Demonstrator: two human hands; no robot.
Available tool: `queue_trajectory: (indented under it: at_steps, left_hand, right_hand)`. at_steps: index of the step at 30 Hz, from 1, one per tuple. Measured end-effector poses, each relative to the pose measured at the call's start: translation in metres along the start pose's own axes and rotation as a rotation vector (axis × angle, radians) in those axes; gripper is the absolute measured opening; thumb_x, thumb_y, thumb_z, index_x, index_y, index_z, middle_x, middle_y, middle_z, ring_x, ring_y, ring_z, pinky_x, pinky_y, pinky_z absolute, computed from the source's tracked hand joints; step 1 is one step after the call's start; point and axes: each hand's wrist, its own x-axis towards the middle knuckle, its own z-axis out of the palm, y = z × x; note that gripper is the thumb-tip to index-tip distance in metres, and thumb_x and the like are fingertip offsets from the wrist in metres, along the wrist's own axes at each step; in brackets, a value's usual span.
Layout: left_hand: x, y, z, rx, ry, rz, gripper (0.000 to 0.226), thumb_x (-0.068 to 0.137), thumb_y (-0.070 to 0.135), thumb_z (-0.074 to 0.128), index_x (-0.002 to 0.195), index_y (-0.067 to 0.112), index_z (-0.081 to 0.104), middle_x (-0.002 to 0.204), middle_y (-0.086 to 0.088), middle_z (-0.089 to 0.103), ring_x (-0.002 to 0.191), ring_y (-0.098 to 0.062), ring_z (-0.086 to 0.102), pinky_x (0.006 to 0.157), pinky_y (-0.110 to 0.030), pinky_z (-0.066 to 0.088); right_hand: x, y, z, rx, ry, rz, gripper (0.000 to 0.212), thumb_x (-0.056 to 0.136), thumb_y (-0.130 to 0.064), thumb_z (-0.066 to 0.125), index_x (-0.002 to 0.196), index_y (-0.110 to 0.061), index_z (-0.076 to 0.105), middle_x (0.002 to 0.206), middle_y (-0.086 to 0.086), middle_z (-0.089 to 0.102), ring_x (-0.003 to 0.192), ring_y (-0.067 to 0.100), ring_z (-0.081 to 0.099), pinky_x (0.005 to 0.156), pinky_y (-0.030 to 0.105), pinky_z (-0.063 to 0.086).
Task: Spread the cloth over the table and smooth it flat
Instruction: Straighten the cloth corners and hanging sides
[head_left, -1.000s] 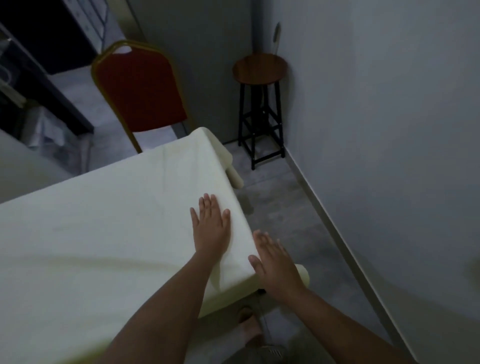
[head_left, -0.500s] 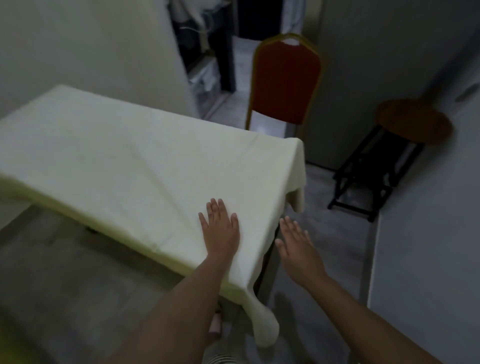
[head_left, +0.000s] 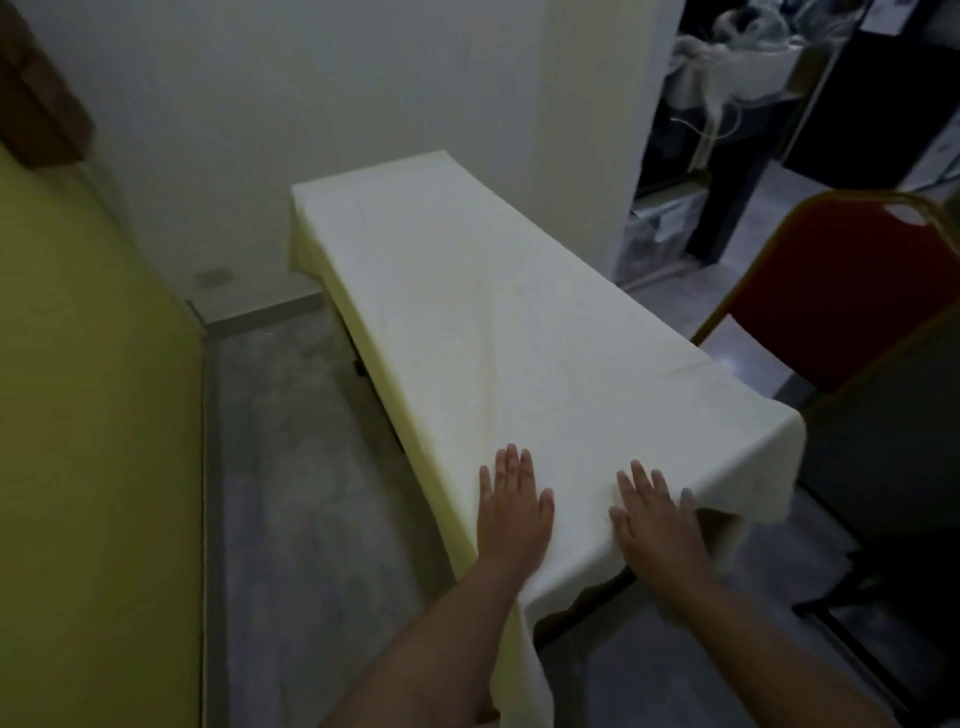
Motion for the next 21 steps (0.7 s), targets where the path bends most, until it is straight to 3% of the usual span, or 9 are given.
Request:
queue_trajectory:
  at_steps: [8,15,21]
  left_hand:
    - [0.006,-0.001,0.009,0.018,0.038,-0.093,0.069,0.097,0.046,0.020,0.152,0.013,-0.002,0.161,-0.006,-0.005,0.148,-0.017,-0.010,0.118,-0.037,-0.015]
    - [0.005,0.031,0.016,0.048,0.035,-0.447,0.072,0.097,0.051,0.019,0.152,0.011,-0.006,0.161,-0.007,-0.010,0.148,-0.018,-0.011,0.117,-0.041,-0.015]
    - [-0.006,0.033,0.016,0.043,-0.042,-0.524,0.074,0.096,0.058,0.014,0.151,0.015,-0.011,0.159,-0.004,-0.018,0.147,-0.016,-0.017,0.117,-0.040,-0.015]
  right_hand:
    - [0.039,0.056,-0.011,-0.040,-0.092,-0.076,0.056,0.101,-0.042,0.018,0.151,-0.017,0.015,0.161,0.004,0.008,0.148,0.023,0.003,0.118,0.049,0.003]
    - [0.084,0.102,-0.031,-0.057,-0.187,-0.341,0.059,0.101,-0.044,0.015,0.152,-0.015,0.007,0.162,0.005,0.002,0.148,0.024,-0.002,0.119,0.047,0.001]
    - [0.115,0.155,-0.041,-0.030,-0.170,-0.310,0.067,0.099,-0.051,0.013,0.152,-0.012,0.004,0.162,0.008,0.002,0.148,0.026,0.000,0.119,0.049,0.003]
